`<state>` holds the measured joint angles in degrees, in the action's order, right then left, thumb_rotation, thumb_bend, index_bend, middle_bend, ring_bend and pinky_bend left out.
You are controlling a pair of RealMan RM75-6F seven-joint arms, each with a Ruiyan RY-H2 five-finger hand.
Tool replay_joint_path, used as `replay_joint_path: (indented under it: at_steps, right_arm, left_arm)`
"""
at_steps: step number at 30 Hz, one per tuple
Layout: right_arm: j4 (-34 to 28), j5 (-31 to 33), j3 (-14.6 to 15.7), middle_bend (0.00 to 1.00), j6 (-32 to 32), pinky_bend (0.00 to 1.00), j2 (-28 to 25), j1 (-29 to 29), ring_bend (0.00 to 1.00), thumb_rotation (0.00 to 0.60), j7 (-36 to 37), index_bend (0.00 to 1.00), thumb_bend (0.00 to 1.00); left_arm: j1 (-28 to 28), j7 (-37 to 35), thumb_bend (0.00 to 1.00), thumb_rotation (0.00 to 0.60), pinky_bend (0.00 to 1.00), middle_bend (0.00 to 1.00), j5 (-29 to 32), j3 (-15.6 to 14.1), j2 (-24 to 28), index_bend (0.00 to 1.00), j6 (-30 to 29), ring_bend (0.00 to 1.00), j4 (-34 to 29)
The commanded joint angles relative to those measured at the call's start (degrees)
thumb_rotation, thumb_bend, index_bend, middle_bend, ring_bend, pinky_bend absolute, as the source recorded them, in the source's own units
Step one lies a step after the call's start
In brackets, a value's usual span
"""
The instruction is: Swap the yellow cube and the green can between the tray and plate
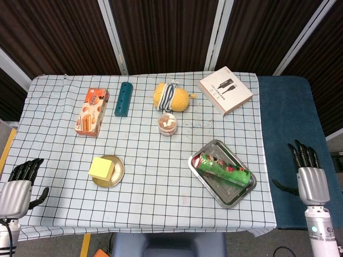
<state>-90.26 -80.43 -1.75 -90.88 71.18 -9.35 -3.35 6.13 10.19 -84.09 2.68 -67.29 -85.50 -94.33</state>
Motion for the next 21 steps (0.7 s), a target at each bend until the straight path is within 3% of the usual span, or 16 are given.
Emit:
replay_joint_path:
  at_steps: [1, 21]
  right_arm:
    - [-0.6, -0.4, -0.3, 0.0, -0.5, 0.0, 0.2, 0.8, 0.0, 0.6, -1.0, 0.0, 0.07]
    - [-3.3, -0.2, -1.4, 0.0, 3.9, 0.0, -1.3, 1.8, 0.0, 0.6, -2.4, 0.0, 0.07]
  left_arm:
    - [0.1, -0.1, 0.37, 0.6, 0.15, 0.08, 0.2, 0.1, 0.1, 0.07, 0.3, 0.1, 0.1]
    - [-0.1, -0.5, 0.37, 0.6, 0.15, 0.08, 0.1, 0.2, 0.3, 0.07, 0.2, 0.1, -0.1]
